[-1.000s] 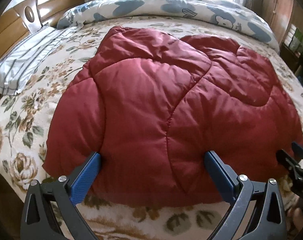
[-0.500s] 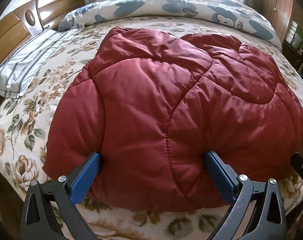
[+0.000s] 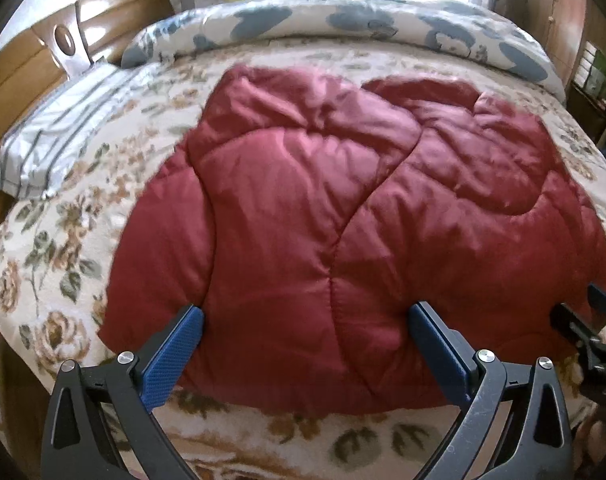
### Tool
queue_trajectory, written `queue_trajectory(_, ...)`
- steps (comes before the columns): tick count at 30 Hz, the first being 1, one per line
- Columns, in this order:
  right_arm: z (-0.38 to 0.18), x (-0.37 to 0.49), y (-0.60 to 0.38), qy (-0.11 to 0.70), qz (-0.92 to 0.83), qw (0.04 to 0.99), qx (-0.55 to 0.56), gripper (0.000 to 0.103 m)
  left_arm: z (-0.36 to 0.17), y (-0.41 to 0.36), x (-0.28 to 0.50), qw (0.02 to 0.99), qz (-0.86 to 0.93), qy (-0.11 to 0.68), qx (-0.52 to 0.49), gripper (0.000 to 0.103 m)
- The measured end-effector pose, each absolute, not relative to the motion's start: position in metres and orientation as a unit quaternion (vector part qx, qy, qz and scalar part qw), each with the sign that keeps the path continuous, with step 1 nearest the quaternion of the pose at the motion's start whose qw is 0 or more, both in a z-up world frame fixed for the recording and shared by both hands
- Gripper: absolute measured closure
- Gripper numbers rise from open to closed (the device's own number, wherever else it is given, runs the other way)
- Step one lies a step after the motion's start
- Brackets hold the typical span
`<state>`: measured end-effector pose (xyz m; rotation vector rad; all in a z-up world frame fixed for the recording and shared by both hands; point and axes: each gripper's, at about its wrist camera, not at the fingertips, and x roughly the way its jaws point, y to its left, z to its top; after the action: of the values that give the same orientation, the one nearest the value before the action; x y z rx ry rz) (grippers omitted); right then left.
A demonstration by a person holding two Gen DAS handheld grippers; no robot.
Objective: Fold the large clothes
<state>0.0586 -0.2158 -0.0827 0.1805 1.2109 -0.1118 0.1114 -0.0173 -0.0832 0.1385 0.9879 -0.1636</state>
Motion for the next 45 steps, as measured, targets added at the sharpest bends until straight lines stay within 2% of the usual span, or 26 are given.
queue_trajectory(12, -0.053, 0.076, -0.208, 0.549, -0.043, 0.831, 0.081, 0.003, -0.092, -0.025, 0.128, 0.867, -0.08, 0.487, 0.071, 0.0)
queue_trajectory(22, -0.095, 0.119, -0.225, 0.576, -0.057, 0.811, 0.088, 0.001, -0.096, -0.025, 0.147, 0.863, -0.083, 0.494, 0.07, 0.0)
queue_trajectory(40, -0.1, 0.112, -0.225, 0.561, -0.059, 0.821, 0.09, 0.001, -0.106, -0.03, 0.154, 0.866, -0.077, 0.488, 0.076, 0.0)
queue_trajectory(45, -0.088, 0.11, -0.225, 0.561, -0.065, 0.821, 0.09, 0.003, -0.095, -0.027, 0.145, 0.873, -0.07, 0.479, 0.069, 0.0)
